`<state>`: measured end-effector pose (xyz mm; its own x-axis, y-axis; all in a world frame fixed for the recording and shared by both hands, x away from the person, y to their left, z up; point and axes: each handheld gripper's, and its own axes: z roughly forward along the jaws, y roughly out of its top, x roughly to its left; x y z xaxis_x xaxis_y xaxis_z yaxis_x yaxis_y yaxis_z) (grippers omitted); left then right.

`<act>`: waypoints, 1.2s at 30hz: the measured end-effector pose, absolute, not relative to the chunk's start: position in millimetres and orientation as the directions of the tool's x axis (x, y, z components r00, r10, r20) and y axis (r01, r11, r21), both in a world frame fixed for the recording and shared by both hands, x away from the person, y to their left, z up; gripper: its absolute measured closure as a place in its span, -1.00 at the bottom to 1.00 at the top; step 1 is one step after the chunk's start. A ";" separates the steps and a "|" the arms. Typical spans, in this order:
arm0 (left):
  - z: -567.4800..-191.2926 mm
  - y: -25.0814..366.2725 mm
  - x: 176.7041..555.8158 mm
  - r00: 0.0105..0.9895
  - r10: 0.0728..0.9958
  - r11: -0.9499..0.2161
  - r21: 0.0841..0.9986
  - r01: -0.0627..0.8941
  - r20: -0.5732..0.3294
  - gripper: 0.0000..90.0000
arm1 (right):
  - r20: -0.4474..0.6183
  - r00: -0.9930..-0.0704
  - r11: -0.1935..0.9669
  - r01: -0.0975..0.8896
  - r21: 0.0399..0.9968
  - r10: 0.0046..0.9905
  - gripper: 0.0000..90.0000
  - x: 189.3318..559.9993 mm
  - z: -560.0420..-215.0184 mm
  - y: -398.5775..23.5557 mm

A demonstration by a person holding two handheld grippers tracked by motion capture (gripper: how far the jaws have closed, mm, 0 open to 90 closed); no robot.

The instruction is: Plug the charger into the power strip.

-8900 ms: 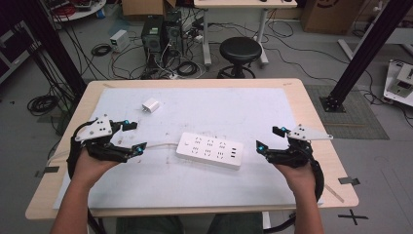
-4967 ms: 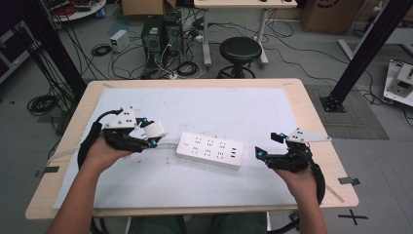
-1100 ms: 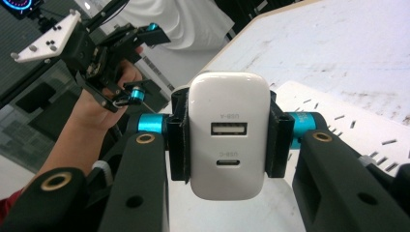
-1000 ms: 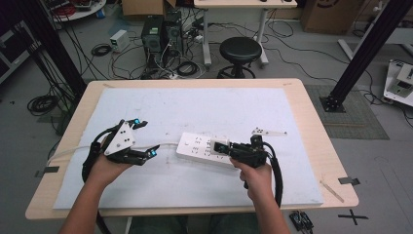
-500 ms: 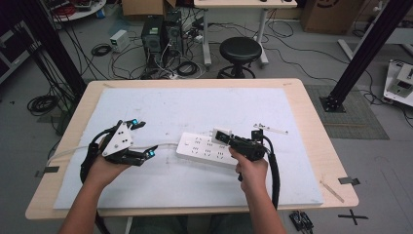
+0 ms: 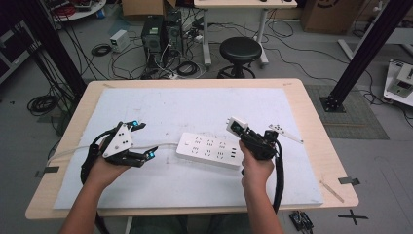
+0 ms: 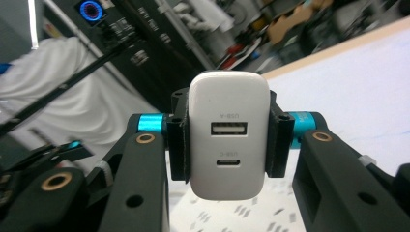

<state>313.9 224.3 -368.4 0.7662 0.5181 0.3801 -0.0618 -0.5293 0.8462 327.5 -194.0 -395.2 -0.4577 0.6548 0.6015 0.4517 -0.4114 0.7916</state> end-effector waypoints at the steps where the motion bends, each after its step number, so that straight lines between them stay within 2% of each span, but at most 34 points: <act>1: -368.8 224.0 314.0 0.767 0.516 -0.531 0.845 -0.063 0.381 -0.58 | 0.585 -0.455 -0.408 0.433 0.804 0.671 0.40 326.5 -395.2 -194.6; 4: -369.4 223.2 314.0 0.770 0.511 -0.535 0.843 -0.064 0.383 -0.58 | 0.528 -0.438 -0.378 0.387 0.841 0.727 0.40 322.3 -393.8 -194.0; 12: -368.9 225.5 313.6 0.769 0.511 -0.536 0.842 -0.065 0.385 -0.58 | 0.268 -0.463 -0.144 0.286 0.947 0.845 0.40 315.9 -388.1 -187.8; 20: -369.8 229.1 313.6 0.766 0.517 -0.533 0.844 -0.061 0.382 -0.58 | 0.134 -0.571 0.063 0.311 0.948 0.810 0.40 320.4 -375.5 -192.2; 24: -370.8 230.1 313.7 0.766 0.517 -0.533 0.844 -0.061 0.381 -0.58 | 0.098 -0.625 0.146 0.328 0.933 0.774 0.40 324.8 -368.2 -191.8; 36: -375.6 237.9 312.5 0.764 0.530 -0.517 0.854 -0.053 0.368 -0.58 | -0.079 -0.717 0.414 0.305 0.858 0.693 0.40 339.7 -355.8 -177.8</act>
<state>312.5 237.9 -375.6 0.7636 0.5304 0.3682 -0.0530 -0.5169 0.8544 339.7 -177.8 -355.8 -0.7168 0.6928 -0.0791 0.3051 0.4136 0.8578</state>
